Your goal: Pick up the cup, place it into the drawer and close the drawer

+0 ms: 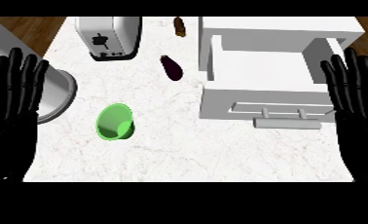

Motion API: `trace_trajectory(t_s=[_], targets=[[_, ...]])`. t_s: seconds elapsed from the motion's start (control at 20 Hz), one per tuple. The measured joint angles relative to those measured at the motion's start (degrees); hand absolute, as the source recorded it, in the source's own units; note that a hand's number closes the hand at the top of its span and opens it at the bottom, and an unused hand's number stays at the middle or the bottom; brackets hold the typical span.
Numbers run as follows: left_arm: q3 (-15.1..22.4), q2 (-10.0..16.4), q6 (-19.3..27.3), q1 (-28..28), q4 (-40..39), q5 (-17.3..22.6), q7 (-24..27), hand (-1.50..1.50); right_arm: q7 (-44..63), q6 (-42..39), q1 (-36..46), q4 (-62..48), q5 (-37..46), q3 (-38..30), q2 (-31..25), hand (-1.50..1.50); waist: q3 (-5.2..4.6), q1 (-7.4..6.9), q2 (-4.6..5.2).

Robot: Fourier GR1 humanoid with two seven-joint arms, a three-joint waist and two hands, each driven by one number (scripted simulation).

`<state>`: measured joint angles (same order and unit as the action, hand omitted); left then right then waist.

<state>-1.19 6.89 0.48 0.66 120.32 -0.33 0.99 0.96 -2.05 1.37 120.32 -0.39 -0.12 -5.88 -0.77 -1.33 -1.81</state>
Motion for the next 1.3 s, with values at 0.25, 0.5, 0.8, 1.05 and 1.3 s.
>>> trace_trajectory(t_s=[0.25,0.5,0.8,1.05,1.3], targets=[[0.48,0.18,-4.00,-1.67,-0.65,3.53,2.99,-1.50,0.90,-0.45,-0.11,1.00,-0.70,0.32,0.34,-1.50,0.53,0.95,1.26],[2.93,-2.30,-6.95,-2.24,-3.82,10.28,1.12,-1.50,3.71,-1.31,0.53,-0.45,-3.63,1.46,1.40,-1.50,0.70,1.22,1.71],[4.75,-4.13,-7.79,-2.51,-5.10,12.10,-0.11,-1.50,4.40,-1.71,1.89,-2.70,-4.80,1.18,2.04,-1.50,0.74,1.27,1.77],[4.91,-5.03,-7.20,-0.47,-6.25,12.61,-1.67,-1.50,3.22,-2.65,0.14,-2.50,-4.80,1.29,2.34,-1.50,0.76,1.35,1.78],[4.01,-4.89,-7.57,-0.24,-7.49,12.87,-1.74,-1.50,4.80,-2.31,2.69,-3.53,-5.18,0.43,2.34,-1.50,0.76,1.31,1.79]])
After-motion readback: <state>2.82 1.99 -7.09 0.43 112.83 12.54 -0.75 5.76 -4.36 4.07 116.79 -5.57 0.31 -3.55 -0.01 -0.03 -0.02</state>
